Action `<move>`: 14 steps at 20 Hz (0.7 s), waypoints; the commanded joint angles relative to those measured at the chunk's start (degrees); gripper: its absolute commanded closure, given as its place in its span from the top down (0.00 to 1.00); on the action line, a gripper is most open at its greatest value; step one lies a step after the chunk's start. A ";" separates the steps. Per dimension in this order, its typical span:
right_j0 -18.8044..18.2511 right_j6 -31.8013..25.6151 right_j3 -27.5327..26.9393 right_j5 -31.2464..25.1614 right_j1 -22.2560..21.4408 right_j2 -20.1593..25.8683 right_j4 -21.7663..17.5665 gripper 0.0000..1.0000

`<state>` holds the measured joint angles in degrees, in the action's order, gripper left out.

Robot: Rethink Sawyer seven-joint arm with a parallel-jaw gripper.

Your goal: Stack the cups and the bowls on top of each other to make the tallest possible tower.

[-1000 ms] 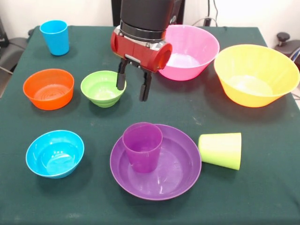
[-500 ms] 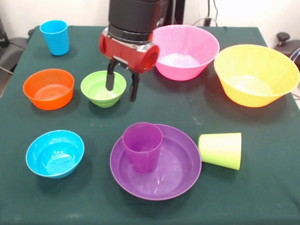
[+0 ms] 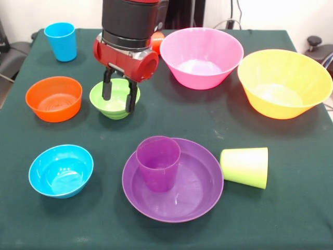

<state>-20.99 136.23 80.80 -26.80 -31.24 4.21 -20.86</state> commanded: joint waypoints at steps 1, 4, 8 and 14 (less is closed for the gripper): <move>0.57 -7.81 2.46 4.42 4.43 6.15 -5.80 1.00; 0.81 -7.08 1.97 4.66 4.96 6.23 -6.06 1.00; 1.23 -6.30 1.51 5.03 5.42 5.98 -6.29 1.00; 1.35 -5.84 0.69 6.45 6.84 5.78 -6.49 1.00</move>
<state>-20.88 136.23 80.80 -22.92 -28.52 4.73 -22.57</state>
